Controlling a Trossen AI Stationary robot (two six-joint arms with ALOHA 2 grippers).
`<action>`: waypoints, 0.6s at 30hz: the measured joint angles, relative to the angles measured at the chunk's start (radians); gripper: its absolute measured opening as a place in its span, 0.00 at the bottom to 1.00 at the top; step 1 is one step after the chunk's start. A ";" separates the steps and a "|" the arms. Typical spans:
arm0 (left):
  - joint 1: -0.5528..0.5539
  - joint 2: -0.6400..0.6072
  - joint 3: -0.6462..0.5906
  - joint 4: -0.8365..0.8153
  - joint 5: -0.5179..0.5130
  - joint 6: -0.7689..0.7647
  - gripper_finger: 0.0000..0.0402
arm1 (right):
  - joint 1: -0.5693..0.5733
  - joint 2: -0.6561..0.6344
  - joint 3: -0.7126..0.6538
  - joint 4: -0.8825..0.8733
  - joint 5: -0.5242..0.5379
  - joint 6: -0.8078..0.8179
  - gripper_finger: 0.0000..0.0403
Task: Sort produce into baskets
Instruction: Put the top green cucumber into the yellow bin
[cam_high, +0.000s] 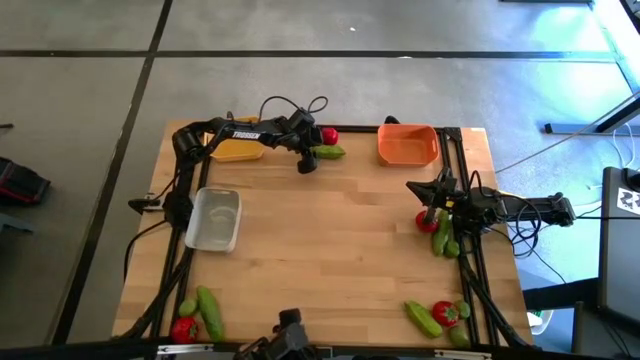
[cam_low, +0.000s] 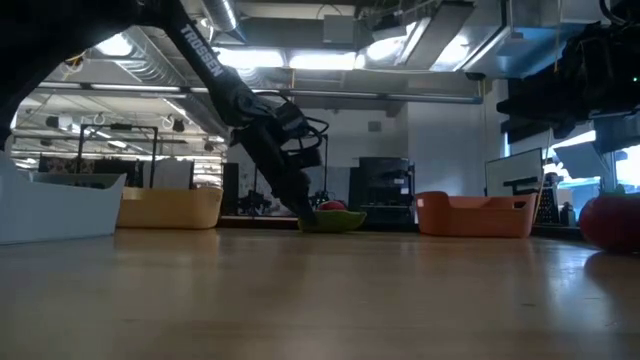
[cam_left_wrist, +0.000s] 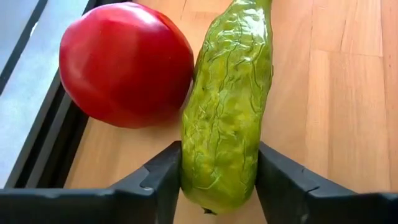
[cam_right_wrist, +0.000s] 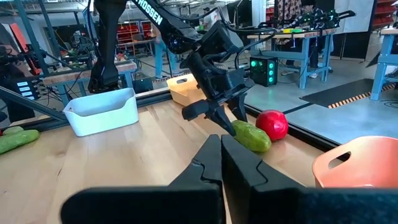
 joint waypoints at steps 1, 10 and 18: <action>-0.002 -0.001 0.000 -0.005 0.000 -0.006 0.37 | 0.000 0.000 0.000 0.000 0.000 0.000 0.02; -0.040 -0.112 0.000 -0.156 -0.010 -0.059 0.40 | 0.000 0.000 -0.001 0.000 0.000 0.000 0.02; -0.086 -0.323 0.000 -0.324 -0.099 -0.112 0.39 | 0.000 0.000 -0.001 0.001 0.000 0.000 0.02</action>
